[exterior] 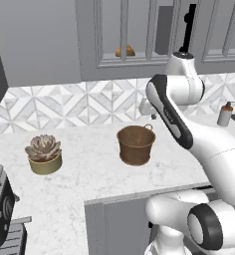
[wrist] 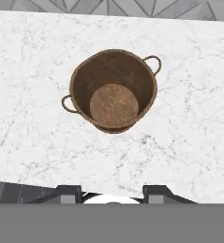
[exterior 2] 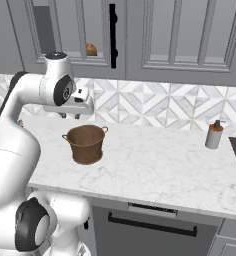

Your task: Open the cabinet, pick up the bread from the cabinet and place it in the basket. Then move the basket to the dining counter.

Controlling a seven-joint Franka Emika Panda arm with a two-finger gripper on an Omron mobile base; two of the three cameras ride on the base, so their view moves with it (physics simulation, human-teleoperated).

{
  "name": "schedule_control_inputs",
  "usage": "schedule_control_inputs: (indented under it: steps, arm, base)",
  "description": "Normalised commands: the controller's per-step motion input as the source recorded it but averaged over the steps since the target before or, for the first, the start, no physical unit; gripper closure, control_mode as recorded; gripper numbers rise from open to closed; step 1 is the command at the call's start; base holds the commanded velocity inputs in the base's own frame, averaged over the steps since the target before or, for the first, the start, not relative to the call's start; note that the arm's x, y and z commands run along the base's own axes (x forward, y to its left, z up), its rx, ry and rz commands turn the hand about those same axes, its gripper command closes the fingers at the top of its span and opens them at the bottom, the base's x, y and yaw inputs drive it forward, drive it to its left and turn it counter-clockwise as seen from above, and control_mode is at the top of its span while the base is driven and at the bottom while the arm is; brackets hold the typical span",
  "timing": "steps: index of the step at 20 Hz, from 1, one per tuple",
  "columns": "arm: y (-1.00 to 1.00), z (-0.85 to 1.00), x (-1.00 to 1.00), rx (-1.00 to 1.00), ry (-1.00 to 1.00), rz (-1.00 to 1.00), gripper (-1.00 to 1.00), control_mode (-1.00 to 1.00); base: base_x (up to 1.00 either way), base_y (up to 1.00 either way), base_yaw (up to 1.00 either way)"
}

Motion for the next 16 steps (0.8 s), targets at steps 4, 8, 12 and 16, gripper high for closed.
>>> schedule_control_inputs:
  steps: [4, 8, 12, 16]
  arm:
    - [0.00, 0.00, -0.67, 0.00, -0.02, 0.00, -1.00, -1.00]
    - [-0.14, 0.27, -0.80, 0.00, -0.18, 0.00, -1.00, -1.00]
    - [-0.46, 0.65, -0.41, 0.00, -0.44, -0.01, -1.00, -1.00]
    - [-0.54, 0.76, -0.07, 0.05, -0.38, -0.12, -1.00, -1.00]
  base:
    - [0.00, 0.00, 0.00]
    - [0.00, 0.00, 0.00]
    - [0.00, 0.00, 0.00]
    - [0.00, 0.00, 0.00]
